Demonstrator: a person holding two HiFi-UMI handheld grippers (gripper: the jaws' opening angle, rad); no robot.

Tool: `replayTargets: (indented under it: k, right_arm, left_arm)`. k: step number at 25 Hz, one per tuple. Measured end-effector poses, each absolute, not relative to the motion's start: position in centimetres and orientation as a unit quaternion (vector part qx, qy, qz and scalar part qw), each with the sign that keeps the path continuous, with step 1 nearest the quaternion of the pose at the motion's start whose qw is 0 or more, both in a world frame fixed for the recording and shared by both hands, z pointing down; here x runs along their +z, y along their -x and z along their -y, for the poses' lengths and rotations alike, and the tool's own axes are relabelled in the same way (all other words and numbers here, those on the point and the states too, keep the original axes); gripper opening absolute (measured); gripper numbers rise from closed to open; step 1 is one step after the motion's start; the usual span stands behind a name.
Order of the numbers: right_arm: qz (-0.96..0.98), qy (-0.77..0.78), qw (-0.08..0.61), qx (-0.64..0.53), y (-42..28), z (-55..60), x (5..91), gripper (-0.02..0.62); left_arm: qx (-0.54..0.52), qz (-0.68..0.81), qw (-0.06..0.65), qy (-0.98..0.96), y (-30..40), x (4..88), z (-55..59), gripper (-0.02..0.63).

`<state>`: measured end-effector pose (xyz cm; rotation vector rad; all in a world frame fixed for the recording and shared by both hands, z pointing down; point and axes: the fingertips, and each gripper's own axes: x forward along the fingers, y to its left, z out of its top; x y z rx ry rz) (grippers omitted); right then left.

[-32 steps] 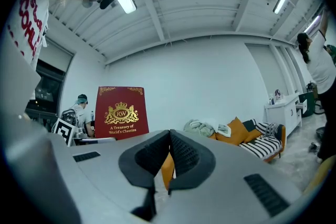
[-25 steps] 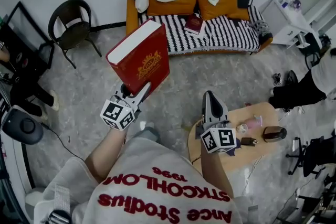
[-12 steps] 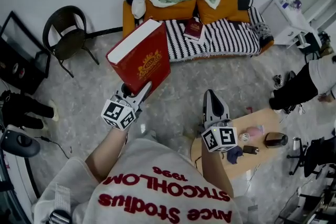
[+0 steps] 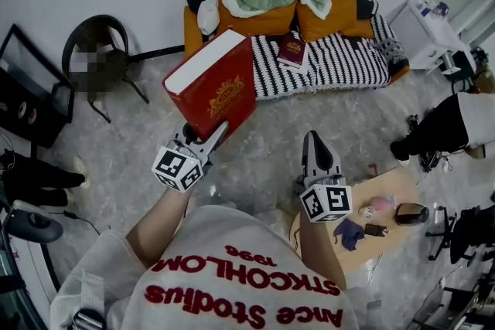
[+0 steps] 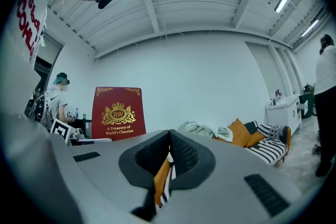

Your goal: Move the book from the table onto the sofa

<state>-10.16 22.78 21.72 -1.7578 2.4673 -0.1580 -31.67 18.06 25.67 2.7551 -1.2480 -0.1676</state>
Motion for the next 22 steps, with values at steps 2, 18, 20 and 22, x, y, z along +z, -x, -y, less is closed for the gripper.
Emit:
replayTargets:
  k: [2,18,20,22]
  right_arm:
    - [-0.812,0.578,0.057,-0.052,10.0,-22.7,22.2,0.026]
    - [-0.806,0.587,0.051,-0.061,11.1,-18.3,21.6,0.026]
    - [-0.807,0.586,0.05,-0.063,11.1,-17.6,21.8,0.026]
    - [-0.807,0.584,0.051,-0.064,10.9,-16.8,22.1,0.026]
  left_arm:
    - [-0.055,0.411,0.052,-0.908,31.6,25.9,-18.2,0.238]
    - [-0.044,0.403,0.066,-0.912,32.6,26.4,-14.1,0.238]
    - [-0.044,0.404,0.069,-0.911,32.6,26.6,-13.5,0.237]
    - [-0.044,0.407,0.068,-0.91,32.5,26.8,-12.8,0.237]
